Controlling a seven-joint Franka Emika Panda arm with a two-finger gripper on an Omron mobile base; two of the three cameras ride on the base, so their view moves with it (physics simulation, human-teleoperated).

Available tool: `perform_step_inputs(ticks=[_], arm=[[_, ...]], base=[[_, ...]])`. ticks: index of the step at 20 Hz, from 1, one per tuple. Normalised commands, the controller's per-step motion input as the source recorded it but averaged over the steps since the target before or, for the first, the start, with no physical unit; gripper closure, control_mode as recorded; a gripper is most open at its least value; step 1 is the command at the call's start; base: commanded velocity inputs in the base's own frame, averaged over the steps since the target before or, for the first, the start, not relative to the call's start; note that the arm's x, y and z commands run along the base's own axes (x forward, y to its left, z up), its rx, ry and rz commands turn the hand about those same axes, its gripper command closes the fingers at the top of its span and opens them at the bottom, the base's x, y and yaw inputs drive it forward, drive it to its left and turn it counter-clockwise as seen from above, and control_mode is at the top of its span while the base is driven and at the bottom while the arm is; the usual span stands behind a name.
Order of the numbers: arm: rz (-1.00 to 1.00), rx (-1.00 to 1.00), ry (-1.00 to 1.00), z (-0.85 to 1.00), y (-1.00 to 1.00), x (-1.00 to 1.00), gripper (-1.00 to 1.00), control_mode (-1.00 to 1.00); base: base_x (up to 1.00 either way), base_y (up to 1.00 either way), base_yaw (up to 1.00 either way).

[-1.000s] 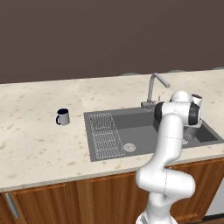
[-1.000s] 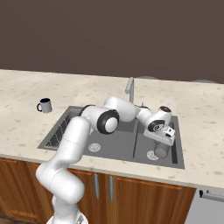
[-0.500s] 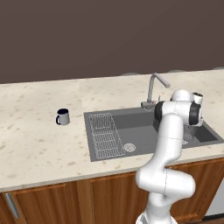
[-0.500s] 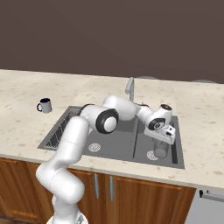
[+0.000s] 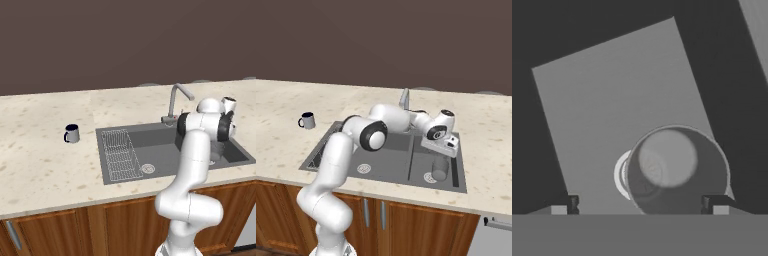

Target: Move any existing items from the left basin to the right basin for drying. Then move the mug from the counter to the left basin of the sink for washing.

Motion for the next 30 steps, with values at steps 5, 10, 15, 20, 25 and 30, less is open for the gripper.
perform_step_inputs(ticks=[5, 10, 15, 20, 25, 30], arm=[[0.00, 0.00, 0.00, 0.60, 0.05, -0.21, -1.00, -1.00], [-0.02, 0.00, 0.01, 0.35, 0.17, -0.36, -1.00, -1.00], [-0.05, 0.00, 0.02, 0.18, 0.40, -0.46, -1.00, -1.00], [-0.07, 0.00, 0.05, 0.16, 0.57, -0.37, -1.00, -1.00], [-0.07, -0.02, 0.05, 0.14, 0.74, -0.29, -1.00, -1.00], [-0.07, -0.04, 0.03, 0.24, 0.82, -0.27, -1.00, -1.00]], base=[[0.00, 0.00, 0.00], [0.00, 0.00, 0.00], [0.00, 0.00, 0.00], [0.00, 0.00, 0.00], [0.00, 0.00, 0.00], [0.00, 0.00, 0.00]])
